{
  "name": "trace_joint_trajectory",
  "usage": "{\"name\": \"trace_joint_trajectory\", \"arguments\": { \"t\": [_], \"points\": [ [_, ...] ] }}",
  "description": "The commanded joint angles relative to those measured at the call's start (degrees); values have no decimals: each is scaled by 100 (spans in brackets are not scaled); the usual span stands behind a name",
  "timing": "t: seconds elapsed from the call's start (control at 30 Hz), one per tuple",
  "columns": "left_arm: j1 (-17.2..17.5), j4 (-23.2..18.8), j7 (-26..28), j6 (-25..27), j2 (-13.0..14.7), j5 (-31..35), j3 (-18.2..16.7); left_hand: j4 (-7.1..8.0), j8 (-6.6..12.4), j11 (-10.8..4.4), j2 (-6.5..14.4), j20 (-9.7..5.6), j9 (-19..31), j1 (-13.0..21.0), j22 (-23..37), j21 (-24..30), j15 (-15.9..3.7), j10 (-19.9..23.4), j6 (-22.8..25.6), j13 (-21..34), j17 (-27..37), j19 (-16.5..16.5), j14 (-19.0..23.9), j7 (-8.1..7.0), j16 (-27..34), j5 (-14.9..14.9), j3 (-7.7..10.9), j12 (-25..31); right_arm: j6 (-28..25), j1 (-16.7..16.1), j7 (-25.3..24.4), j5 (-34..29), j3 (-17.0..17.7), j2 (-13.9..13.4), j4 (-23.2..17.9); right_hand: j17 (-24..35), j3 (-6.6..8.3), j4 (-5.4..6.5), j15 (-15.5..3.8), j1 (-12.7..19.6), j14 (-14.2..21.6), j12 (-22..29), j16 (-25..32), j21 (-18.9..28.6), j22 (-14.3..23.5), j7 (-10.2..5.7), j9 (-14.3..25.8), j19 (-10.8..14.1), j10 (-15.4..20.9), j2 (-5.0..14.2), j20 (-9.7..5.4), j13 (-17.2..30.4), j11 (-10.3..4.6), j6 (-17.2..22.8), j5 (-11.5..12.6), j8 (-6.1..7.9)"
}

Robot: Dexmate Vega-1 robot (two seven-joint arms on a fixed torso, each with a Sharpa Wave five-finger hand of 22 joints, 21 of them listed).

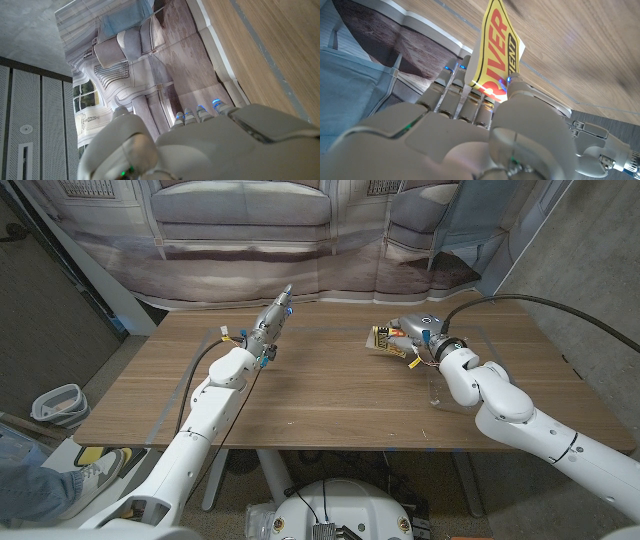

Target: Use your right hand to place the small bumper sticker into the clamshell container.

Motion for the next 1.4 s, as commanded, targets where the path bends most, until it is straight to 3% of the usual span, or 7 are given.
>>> {"name": "trace_joint_trajectory", "arguments": {
  "t": [0.03, 1.4],
  "points": [
    [-57, 61, -41, -3, 10, -5, 24, 1, 18, -9, 14, -107, 13, 62, 18, 19, -3, -29, 26, 16, 16, -310, -23, -10, 26, -11, -48, 5, -106, -64, -91, 26, 114, -87, -106, 35, 29, 22, -670, 34, -5, -33, -16, 22, 30, -21, 22, 26, 41, 5, 15, 7, -9, 37, -2, -6],
    [30, -114, 37, 49, 19, 31, 16, -5, 18, -25, 27, -103, 13, 89, 19, 21, 2, -31, 26, 16, 17, -312, -18, -13, 29, -19, -88, 5, -586, -189, -372, 179, 398, -139, -218, 44, 47, 44, -673, 9, 3, -81, -32, 20, 35, -13, 30, 24, 79, 14, 17, 11, 8, 58, -21, -64]
  ]
}}
